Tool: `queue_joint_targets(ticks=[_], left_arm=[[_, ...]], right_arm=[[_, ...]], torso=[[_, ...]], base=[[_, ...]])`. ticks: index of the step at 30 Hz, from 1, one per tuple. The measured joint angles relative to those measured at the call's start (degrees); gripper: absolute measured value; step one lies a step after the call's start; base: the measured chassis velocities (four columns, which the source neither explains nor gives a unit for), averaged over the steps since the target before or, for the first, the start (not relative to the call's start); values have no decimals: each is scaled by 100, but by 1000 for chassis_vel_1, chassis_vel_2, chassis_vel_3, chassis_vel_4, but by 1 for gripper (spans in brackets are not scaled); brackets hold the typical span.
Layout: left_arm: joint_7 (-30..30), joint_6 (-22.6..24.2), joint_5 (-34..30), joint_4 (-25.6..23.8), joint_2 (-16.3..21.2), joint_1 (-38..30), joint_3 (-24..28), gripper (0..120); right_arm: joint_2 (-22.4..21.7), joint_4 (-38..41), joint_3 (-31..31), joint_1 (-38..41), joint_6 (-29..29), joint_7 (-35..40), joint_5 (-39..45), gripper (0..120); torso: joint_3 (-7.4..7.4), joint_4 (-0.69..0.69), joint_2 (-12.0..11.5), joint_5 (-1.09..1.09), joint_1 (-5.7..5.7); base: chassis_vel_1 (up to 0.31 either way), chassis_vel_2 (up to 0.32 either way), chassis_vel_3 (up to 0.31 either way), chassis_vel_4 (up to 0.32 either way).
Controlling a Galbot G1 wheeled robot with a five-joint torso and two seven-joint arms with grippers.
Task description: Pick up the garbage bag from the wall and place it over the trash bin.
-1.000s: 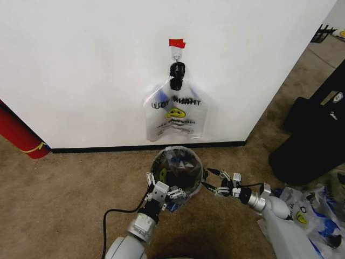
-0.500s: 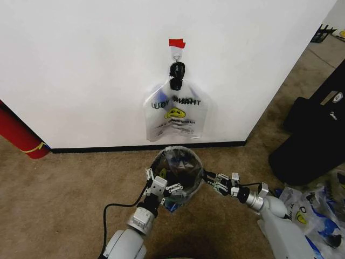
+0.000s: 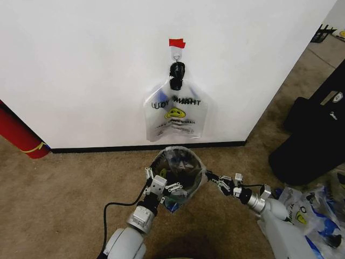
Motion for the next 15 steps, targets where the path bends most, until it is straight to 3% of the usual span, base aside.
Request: queue_joint_targets(ticks=[15], left_arm=[[-26,-32,29,-106,21,195,-81,100]], right_arm=[[153,-178,-328,-8,269,761,98,0]], torso=[[0,0,0,-1,0]], base=[[0,0,0,0]])
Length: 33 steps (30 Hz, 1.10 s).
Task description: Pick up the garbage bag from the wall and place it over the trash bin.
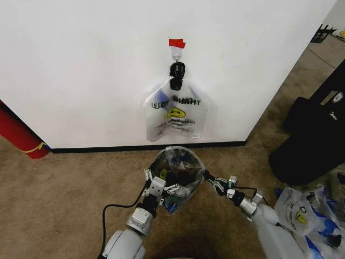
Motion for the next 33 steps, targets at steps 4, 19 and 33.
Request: queue_joint_targets(ticks=[4,19,33], left_arm=[[-8,-9,6,-56,26,57,-35,100],[-85,-27,-252,-532,130,304,-326,100],[-1,-576,-1838,-578,-85,-173,-2050,100]], right_arm=[[-26,136,33,-83,-11,-120,-117,0],[-494,1526,865,-783,-89,-1039,137,36],[107,5424,58,-2299,1055,6173,-1474,86]], torso=[[0,0,0,1,0],[0,0,0,0,0],[0,1,0,-2,0]], base=[[0,0,0,0],[0,0,0,0],[0,0,0,0]])
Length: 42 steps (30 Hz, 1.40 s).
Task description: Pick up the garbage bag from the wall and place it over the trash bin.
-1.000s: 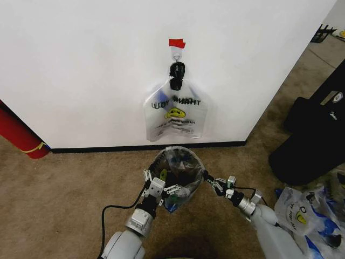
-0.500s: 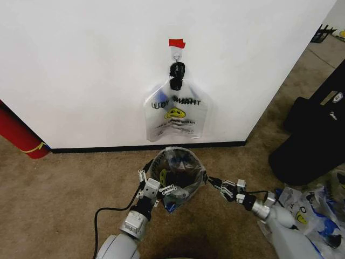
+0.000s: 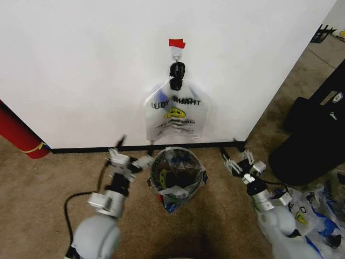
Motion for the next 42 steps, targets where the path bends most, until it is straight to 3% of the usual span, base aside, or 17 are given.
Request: queue_joint_targets(ticks=[5,9,11,14,21,31,42], left_arm=[[108,186,-597,-132,-74,-93,-374,100],[136,462,-900,-313,-91,-188,-421,100],[248,383,-1017,-364,-95,-200,-475,100],[552,191,-827,-329,-133,-161,-591,100],[662,11,-121,-151,-217,-30,-669,100],[564,96,-34,-151,-290,164,-591,100],[571,85,38,-271,-347,292,-597,100]], right_arm=[[282,1387,96,-820,-929,1460,-1191,100],[245,1859,138,-995,-1192,2060,-1358,100],[173,1976,150,-1067,-1193,2164,-1293,100],[135,1980,180,-1175,-1010,2061,-1332,100],[172,1409,223,-1126,-498,1865,-1626,100],[55,860,165,-920,-314,1507,-1518,100],[0,808,147,-918,-214,1288,-1447,100]], torso=[[-1,-3,0,0,0],[-1,-4,0,0,0],[-1,-1,1,1,0],[0,-1,1,2,0],[0,-1,0,2,0],[0,-1,0,2,0],[0,-2,0,3,0]], base=[[0,0,0,0],[0,0,0,0],[0,0,0,0],[0,0,0,0],[0,0,0,0],[0,0,0,0],[0,0,0,0]])
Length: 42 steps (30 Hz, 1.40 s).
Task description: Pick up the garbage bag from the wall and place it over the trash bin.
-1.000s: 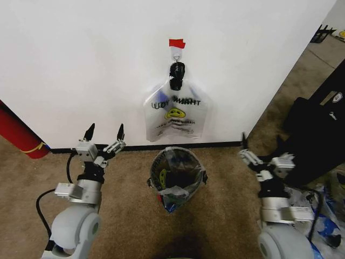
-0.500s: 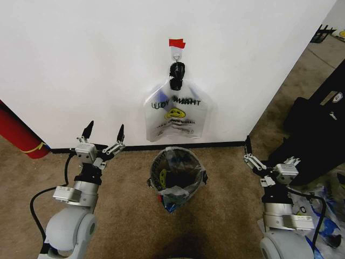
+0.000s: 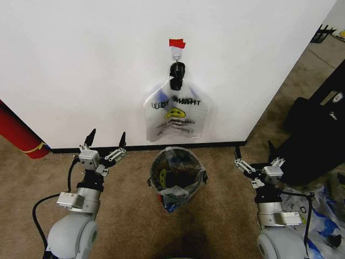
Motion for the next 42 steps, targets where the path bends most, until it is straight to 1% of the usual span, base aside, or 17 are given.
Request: queue_joint_targets(ticks=[42], left_arm=[[16,9,7,-2,-18,-7,-4,100]], right_arm=[[-16,25,-16,-16,-13,99,-29,100]], torso=[[0,0,0,0,0]], base=[[0,0,0,0]])
